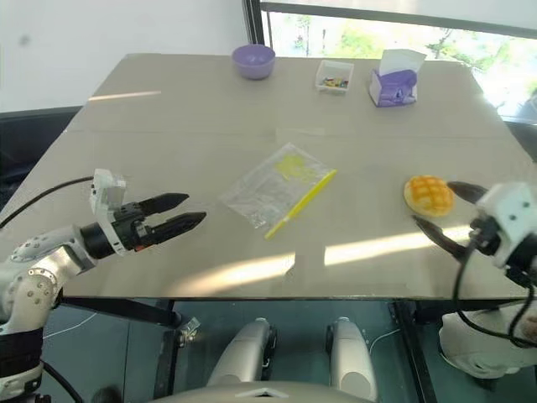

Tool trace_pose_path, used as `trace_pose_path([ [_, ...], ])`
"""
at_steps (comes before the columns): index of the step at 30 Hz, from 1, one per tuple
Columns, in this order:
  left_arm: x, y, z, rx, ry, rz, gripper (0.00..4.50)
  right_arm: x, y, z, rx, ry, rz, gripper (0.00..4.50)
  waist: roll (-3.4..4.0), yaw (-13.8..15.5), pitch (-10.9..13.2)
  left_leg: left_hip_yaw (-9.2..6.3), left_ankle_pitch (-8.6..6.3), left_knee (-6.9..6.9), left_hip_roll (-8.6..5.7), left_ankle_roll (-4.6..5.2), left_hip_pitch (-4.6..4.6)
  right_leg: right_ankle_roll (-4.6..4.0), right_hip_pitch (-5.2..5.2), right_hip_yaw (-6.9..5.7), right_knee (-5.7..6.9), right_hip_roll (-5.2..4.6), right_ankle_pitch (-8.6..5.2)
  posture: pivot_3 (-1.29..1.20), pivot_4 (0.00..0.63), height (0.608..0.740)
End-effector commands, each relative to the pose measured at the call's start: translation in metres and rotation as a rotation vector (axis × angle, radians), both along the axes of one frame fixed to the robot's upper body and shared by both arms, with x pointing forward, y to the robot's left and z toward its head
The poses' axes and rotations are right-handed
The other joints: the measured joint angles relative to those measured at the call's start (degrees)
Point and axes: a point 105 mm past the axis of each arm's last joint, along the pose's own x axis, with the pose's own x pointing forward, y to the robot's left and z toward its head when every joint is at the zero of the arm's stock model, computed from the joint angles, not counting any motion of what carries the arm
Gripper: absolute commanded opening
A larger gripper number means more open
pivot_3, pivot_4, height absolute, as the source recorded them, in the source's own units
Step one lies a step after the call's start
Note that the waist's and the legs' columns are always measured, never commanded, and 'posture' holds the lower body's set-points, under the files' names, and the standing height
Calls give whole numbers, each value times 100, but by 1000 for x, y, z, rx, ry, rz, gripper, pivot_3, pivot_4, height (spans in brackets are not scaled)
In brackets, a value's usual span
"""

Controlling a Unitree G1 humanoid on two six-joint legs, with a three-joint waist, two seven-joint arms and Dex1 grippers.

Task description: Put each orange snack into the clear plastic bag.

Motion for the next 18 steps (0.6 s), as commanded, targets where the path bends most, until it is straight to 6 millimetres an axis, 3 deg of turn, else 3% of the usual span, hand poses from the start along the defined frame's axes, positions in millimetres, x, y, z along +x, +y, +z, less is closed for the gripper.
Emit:
trace_pose_path([
  [1, -7, -6, -8, -134, 281, 8, 4448, 5, 34, 3, 17, -48, 95, 4500, 2, -4, 1, -2, 0, 0, 0, 0, 2, 1, 1, -3, 2, 3, -1, 0, 150, 666],
  [4, 0, -14, -27, -234, 434, 64, 4448, 6, 64, 1, 50, -54, 186, 4500, 10, -4, 0, -5, 0, -1, -3, 0, 9, 8, 9, -12, 4, 5, 2, 0, 150, 666],
  [7, 7, -26, -38, -282, 500, 109, 4448, 5, 81, -2, 56, -56, 231, 4500, 4, 11, -1, -14, 1, 1, -7, -1, 14, 17, 18, -12, 3, 3, 16, 0, 150, 666],
  [17, 51, -89, -54, -424, 664, 296, 4448, 4, 96, -5, 72, -67, 247, 4500, 10, 213, -12, -43, 0, 3, -44, -2, 85, 3, 111, -26, -9, -39, 4, 0, 150, 666],
  [18, 54, -93, -56, -438, 690, 314, 3911, 5, 97, -4, 74, -73, 242, 4500, 10, 222, -15, -46, 0, 3, -47, -2, 92, 8, 123, -31, -14, -43, 1, 0, 150, 666],
])
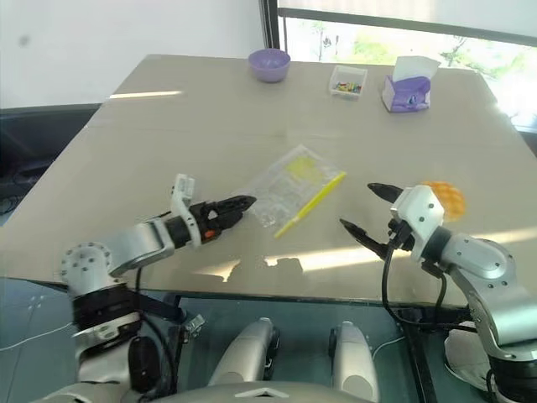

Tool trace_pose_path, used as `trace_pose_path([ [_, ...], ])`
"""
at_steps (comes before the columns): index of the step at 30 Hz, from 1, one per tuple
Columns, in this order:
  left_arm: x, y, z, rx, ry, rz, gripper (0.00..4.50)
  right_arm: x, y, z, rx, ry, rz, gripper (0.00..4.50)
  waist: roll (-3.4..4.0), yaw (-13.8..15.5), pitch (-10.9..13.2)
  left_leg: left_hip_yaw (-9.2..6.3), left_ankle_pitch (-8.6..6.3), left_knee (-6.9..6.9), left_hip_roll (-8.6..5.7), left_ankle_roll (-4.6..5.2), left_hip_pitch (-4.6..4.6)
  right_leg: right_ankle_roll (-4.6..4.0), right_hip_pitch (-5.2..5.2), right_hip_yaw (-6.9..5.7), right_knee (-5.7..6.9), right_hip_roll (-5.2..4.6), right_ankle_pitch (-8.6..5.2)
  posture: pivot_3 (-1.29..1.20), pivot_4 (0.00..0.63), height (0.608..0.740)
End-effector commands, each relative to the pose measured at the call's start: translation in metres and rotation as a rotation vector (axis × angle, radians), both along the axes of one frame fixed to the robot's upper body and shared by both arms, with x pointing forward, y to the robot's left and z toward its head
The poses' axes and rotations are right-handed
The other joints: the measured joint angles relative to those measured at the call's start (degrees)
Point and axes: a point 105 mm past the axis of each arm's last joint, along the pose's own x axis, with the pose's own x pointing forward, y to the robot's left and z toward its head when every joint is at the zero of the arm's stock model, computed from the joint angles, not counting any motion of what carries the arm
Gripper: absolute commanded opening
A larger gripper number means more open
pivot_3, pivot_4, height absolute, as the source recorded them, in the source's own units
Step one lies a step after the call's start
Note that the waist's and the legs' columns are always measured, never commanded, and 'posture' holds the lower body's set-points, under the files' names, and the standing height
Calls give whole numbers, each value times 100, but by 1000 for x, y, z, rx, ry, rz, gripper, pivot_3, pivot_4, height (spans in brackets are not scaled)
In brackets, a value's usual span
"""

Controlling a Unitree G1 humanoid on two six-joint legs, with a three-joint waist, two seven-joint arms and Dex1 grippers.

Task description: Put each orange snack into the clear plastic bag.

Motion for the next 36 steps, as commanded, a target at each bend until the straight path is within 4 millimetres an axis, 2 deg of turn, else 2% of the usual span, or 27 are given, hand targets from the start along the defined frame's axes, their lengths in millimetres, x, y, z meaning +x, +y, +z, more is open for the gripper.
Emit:
trace_pose_path([
  [1, 8, -16, -22, 13, 157, 48, 3623, -3, 8, 12, 5, -68, 5, 4500, -2, 11, -6, -1, 0, 0, -4, 0, 1, 1, 2, -2, -1, -5, 0, 0, 150, 666],
  [2, 9, -18, -23, 18, 175, 58, 3120, -2, 8, 12, 4, -72, 2, 4500, -1, 9, -6, 0, 0, 1, -8, 0, 0, 2, 2, -1, -1, -8, 0, 0, 150, 666],
  [3, 12, -20, -23, 14, 192, 67, 2432, -2, 9, 12, 5, -75, -2, 4500, -1, 9, -7, 2, 0, 0, -10, 0, -1, 2, 1, 0, 0, -9, 0, 0, 150, 666],
  [5, 18, -22, -21, -7, 214, 79, 1962, -2, 9, 11, 0, -82, -10, 4500, 1, 23, -8, 0, 0, 0, -12, 0, -1, 1, 1, -1, 0, -10, 0, 0, 150, 666],
  [9, 27, -30, -7, -102, 223, 78, 194, 1, 9, 6, -57, -126, -37, 4500, 0, 72, -7, -1, 0, 0, -21, 1, -6, 1, 1, -7, 0, -14, 0, 0, 150, 666],
  [10, 28, -31, -4, -126, 224, 79, 80, 2, 9, 4, -75, -137, -41, 4500, 1, 79, -8, -1, 0, 0, -21, 1, -6, 2, 0, -7, -1, -15, -1, 0, 150, 666],
  [16, 35, -34, 45, -301, 168, 68, 80, 24, 14, -23, -375, -281, -58, 4500, -5, 70, -3, -2, 1, 0, -23, 0, -16, 2, -6, -8, -6, -20, -1, 0, 150, 666],
  [21, 42, -31, 76, -340, 117, 98, 80, 61, 24, -40, -572, -433, -119, 4500, -19, 5, 5, 16, 1, -1, -34, -1, -26, -8, -13, -7, -9, -22, 4, 0, 150, 666],
  [27, 42, -32, 90, -366, 107, 122, 80, 102, 50, -43, -656, -602, -208, 4500, -25, -80, 8, 27, 6, 0, -48, -10, -40, 3, -32, -1, -6, -25, 5, 0, 150, 666],
  [32, 41, -30, 93, -366, 105, 136, 80, 125, 59, -45, -637, -621, -259, 4500, -35, -75, 6, 34, 14, 5, -50, -23, -70, 15, -61, 3, -2, -23, 12, 0, 150, 666],
  [35, 40, -26, 94, -363, 95, 148, 0, 132, 57, -46, -628, -602, -263, 3711, -36, -64, 6, 34, 17, 22, -53, -28, -109, 18, -96, 5, 15, -23, 15, 0, 150, 666],
  [36, 40, -25, 94, -361, 94, 152, 0, 133, 55, -47, -630, -599, -260, 3231, -36, -63, 6, 33, 17, 27, -55, -28, -111, 18, -96, 5, 16, -24, 15, 0, 150, 666],
])
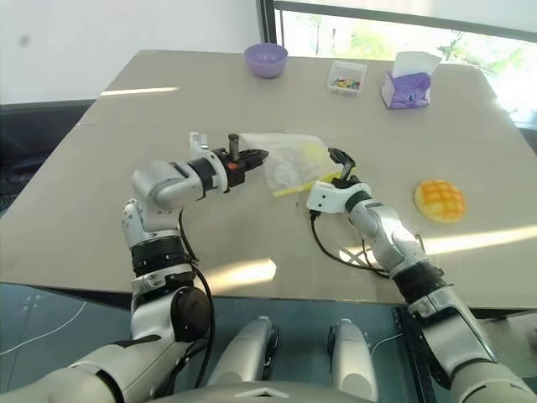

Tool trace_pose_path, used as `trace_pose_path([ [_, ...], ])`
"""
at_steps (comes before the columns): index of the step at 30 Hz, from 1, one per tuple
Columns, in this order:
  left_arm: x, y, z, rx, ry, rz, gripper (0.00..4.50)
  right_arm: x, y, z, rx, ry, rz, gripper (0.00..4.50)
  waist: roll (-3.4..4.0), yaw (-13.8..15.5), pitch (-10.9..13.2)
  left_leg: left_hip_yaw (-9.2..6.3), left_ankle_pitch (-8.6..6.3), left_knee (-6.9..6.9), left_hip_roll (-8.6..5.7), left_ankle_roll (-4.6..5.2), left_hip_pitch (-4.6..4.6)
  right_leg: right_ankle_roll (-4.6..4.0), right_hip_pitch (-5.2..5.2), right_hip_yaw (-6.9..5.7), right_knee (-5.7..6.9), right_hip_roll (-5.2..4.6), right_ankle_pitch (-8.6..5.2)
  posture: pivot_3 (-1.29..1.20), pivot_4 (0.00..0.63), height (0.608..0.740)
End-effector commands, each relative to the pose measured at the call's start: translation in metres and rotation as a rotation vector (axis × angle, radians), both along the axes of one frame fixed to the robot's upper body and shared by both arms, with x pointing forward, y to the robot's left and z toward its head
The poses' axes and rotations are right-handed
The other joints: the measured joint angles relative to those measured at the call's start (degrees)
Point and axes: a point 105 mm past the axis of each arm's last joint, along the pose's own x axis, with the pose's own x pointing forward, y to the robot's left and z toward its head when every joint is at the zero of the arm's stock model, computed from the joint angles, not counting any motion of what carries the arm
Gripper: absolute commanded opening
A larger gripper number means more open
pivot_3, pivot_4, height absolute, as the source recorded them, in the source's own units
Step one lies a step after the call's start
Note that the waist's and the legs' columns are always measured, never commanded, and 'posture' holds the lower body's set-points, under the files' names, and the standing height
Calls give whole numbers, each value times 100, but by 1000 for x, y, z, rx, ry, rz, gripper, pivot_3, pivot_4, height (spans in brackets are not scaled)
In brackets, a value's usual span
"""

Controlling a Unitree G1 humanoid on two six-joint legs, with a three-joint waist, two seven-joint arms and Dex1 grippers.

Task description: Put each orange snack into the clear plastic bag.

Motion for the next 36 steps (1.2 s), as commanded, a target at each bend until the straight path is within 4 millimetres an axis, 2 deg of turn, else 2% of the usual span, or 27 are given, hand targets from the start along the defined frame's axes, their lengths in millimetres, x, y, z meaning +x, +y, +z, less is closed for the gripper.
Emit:
trace_pose_path([
  [1, -4, 5, 20, 5, -86, 12, 0, 4, -8, -4, -1, 9, -12, 2845, 0, 4, 0, 0, 0, 2, -2, 0, -2, 0, 0, 0, 0, -1, 0, 0, 150, 666],
  [5, -3, 9, 20, 19, -96, 10, 0, 6, -12, 1, 28, 3, -20, 1021, 0, -8, 0, -1, -3, 11, -7, 6, -7, 0, 0, 1, 3, -2, 0, 0, 150, 666],
  [7, -3, 13, 21, 45, -127, -7, 0, 9, -15, 12, 105, -42, -83, 39, 0, -18, 0, -4, -10, 12, -7, 17, -6, 0, 0, -1, 7, -2, 0, 0, 150, 666],
  [9, -4, 23, 21, 132, -176, -32, 0, 12, -21, 25, 227, -72, -179, 39, -1, -95, 0, -21, -12, 12, -11, 22, -7, -1, -1, -11, 18, 0, -1, 0, 150, 664],
  [11, -9, 32, 22, 294, -280, -92, 0, 12, -16, 31, 260, -40, -167, 39, -2, -251, 0, -136, -10, 19, -68, 28, -39, 19, 6, -85, 53, -55, -17, 0, 150, 659],
  [14, -13, 50, 29, 521, -442, -125, 0, 12, -10, 43, 288, -21, -160, 39, -3, -468, -4, -293, -9, 160, -273, 29, -177, 63, -89, -202, 322, -246, -181, 0, 150, 654],
  [15, -14, 57, 30, 612, -507, -129, 520, 13, -10, 47, 305, -11, -168, 0, 2, -494, -5, -341, -9, 196, -341, 29, -216, 76, -112, -234, 401, -323, -232, 0, 150, 654],
  [16, -15, 62, 30, 721, -579, -135, 818, 14, -11, 50, 321, -2, -176, 0, 9, -503, -17, -376, -10, 236, -365, 30, -243, 86, -121, -258, 459, -380, -273, 0, 150, 654],
  [17, -17, 66, 30, 844, -663, -148, 1370, 14, -11, 53, 337, 6, -185, 0, 10, -478, -16, -361, -16, 301, -374, 31, -308, 83, -196, -243, 536, -388, -304, 0, 150, 654],
  [19, -33, 59, 34, 1017, -906, -255, 2246, 14, -10, 58, 344, 14, -184, 0, 13, -457, -17, -327, -10, 336, -383, 17, -396, 86, -307, -196, 579, -379, -306, 0, 150, 654],
  [20, -42, 54, 36, 1065, -1017, -315, 2246, 14, -8, 61, 344, 18, -181, 0, 12, -448, -16, -315, -10, 353, -382, 16, -414, 86, -328, -170, 596, -381, -305, 0, 150, 654],
  [22, -57, 45, 34, 1121, -1172, -431, 2246, 13, -7, 63, 352, 30, -181, 0, 14, -436, -16, -295, -11, 360, -382, 17, -426, 87, -350, -150, 601, -385, -305, 0, 150, 654],
  [25, -65, 35, 36, 1088, -1261, -472, 2246, 11, -2, 62, 358, 43, -168, 0, 14, -433, -16, -289, -28, 361, -376, 47, -446, 83, -383, -138, 614, -383, -309, 0, 150, 654],
  [30, -65, 23, 26, 1115, -1294, -501, 2246, 7, -2, 60, 353, 40, -158, 0, 14, -449, -15, -283, -28, 361, -367, 48, -450, 89, -391, -136, 617, -377, -306, 0, 150, 654],
  [33, -64, 21, 23, 1094, -1288, -503, 2246, 7, -2, 61, 354, 41, -159, 0, 14, -467, -15, -274, -29, 364, -367, 51, -452, 90, -392, -129, 613, -376, -305, 0, 150, 654],
  [36, -67, 10, 23, 1056, -1306, -527, 2246, 6, -2, 60, 353, 41, -162, 0, 14, -466, -15, -272, -29, 365, -367, 51, -452, 91, -395, -128, 614, -375, -305, 0, 150, 654],
])
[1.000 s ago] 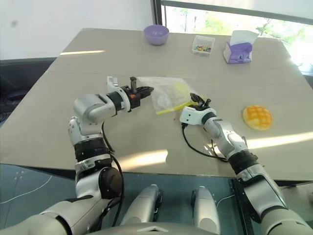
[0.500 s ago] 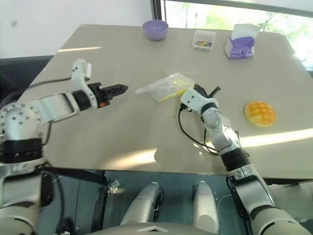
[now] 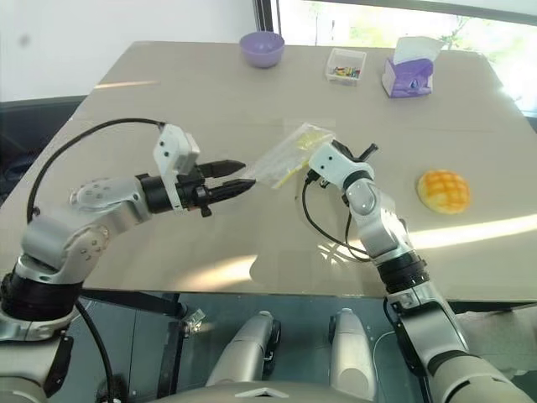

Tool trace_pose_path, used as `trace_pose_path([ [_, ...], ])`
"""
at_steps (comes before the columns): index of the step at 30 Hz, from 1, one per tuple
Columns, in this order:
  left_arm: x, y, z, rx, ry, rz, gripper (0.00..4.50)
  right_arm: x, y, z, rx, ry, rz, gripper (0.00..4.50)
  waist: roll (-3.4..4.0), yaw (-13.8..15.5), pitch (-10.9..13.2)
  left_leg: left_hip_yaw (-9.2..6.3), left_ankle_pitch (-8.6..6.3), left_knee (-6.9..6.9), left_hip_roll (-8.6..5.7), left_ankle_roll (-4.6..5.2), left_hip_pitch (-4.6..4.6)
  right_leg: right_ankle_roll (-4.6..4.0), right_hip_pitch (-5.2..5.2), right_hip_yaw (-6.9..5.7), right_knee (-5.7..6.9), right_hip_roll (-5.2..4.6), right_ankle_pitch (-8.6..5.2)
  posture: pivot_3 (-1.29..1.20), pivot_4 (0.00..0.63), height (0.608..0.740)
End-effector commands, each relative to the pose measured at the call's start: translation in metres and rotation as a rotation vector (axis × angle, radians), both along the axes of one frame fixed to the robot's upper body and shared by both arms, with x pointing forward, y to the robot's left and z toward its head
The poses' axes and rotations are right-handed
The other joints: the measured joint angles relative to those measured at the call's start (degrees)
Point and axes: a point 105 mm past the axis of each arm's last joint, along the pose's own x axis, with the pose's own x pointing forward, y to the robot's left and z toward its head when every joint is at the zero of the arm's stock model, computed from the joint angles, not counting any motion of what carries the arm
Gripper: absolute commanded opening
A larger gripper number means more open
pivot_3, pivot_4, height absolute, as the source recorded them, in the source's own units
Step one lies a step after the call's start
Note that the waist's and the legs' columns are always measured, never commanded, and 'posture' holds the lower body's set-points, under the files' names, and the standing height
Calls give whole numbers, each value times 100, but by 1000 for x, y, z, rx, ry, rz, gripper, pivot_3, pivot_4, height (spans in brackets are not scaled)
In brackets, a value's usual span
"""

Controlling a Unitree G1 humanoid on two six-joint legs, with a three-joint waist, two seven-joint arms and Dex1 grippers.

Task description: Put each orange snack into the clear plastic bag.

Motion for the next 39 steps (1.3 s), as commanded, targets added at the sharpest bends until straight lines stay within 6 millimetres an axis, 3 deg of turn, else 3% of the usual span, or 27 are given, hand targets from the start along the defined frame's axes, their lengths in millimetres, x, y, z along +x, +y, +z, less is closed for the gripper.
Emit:
trace_pose_path([
  [1, -7, -16, 10, -6, -41, -62, 2246, -4, 3, 15, 12, -53, 11, 0, 0, 5, 0, 0, 0, 0, 1, 0, 1, 0, 0, 0, 0, 1, 0, 0, 150, 654],
  [11, -1, -40, -4, 39, -25, -60, 2246, -6, 6, 17, 21, -56, 2, 0, -1, 2, 0, 7, 1, 4, 1, 0, 4, 1, 1, 8, 4, 2, 1, 0, 150, 654],
  [19, 20, -53, -16, 78, -16, 13, 2246, -6, 7, 21, 26, -62, -1, 0, -2, 1, -1, 16, 1, 5, 2, -1, 11, 3, 3, 18, 5, 3, 2, 0, 150, 654],
  [22, 21, -58, -17, 89, -32, 7, 1427, -7, 6, 21, 26, -64, -3, 0, -2, -2, -1, 28, 1, 5, 6, -1, 21, 5, 4, 33, 8, 7, 3, 0, 150, 654],
  [25, 21, -60, -18, 87, -32, -4, 44, -7, 5, 22, 26, -64, -6, 0, -2, 2, -1, 30, 1, 5, 10, 0, 23, 5, 4, 36, 9, 12, 3, 0, 150, 654],
  [30, 23, -60, -16, 103, -58, -4, 44, -8, 5, 22, 52, -58, -13, 0, -2, 0, -1, 35, 1, 5, 13, -1, 27, 5, 4, 42, 11, 14, 3, 0, 150, 654],
  [34, 24, -56, -15, 129, -87, -5, 44, -12, 16, 23, 179, -29, 102, 0, -2, -1, -1, 40, 1, 6, 15, 0, 29, 5, 4, 47, 12, 16, 4, 0, 150, 654],
  [39, 26, -52, -12, 162, -124, 1, 44, -13, 15, 23, 205, -14, 130, 0, -2, 2, -1, 41, 1, 7, 15, 0, 29, 5, 4, 48, 13, 17, 4, 0, 150, 654],
])
